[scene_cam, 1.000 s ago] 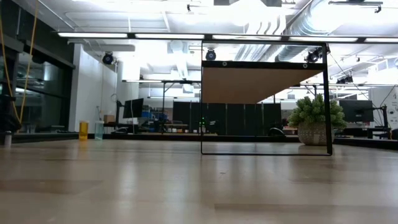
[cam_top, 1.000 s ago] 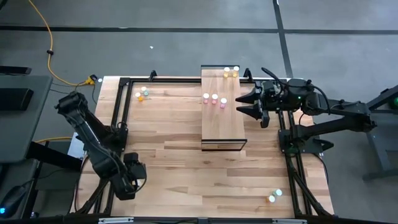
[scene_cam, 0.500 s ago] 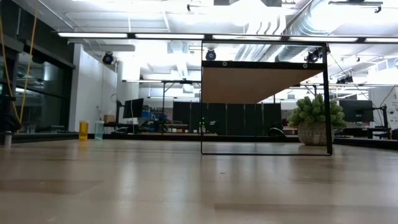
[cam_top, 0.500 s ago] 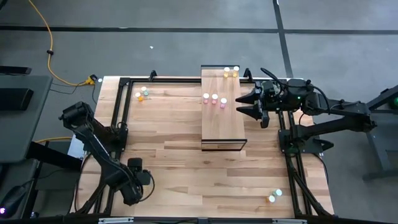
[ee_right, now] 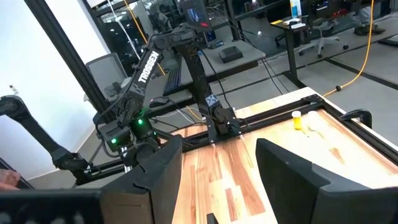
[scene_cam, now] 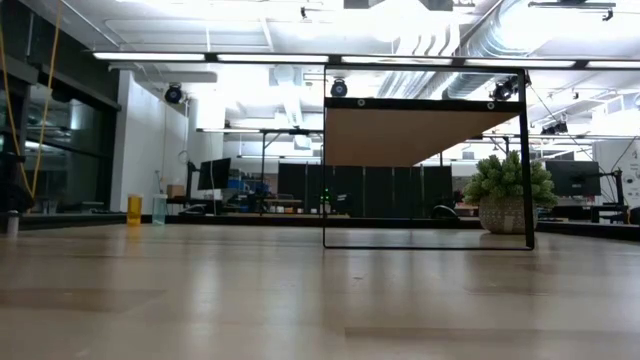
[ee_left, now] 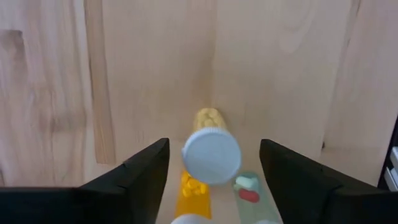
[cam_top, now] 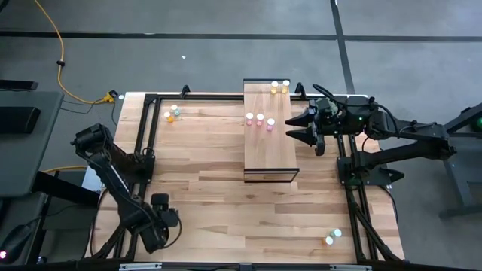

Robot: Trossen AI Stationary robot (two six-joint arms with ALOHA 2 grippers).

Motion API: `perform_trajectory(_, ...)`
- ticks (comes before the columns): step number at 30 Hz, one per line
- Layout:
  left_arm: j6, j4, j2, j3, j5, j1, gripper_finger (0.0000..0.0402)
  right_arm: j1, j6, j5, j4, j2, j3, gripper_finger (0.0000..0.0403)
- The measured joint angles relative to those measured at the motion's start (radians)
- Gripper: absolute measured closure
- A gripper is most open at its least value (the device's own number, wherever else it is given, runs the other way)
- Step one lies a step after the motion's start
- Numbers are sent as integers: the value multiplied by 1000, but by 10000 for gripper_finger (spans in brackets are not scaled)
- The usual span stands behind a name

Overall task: Pick and place medicine bottles onto shelf by color
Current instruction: Put the yellow pill bottle on the shelf aligned with the other yellow pill bottles

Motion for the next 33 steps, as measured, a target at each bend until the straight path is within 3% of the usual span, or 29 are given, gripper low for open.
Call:
perform_trajectory(7,0,0,0,0,-51,-1,194,0,0,0,0,0,0,206)
perform_trajectory(13,-3,8,-1,-33,2,-1,207,0,0,0,0,0,0,206)
perform_trajectory(22,-1,15,-1,-33,-9,3,234,0,3,0,-1,0,0,206)
perform_trajectory(33,0,74,-1,-33,-47,3,237,0,28,0,-2,0,0,206)
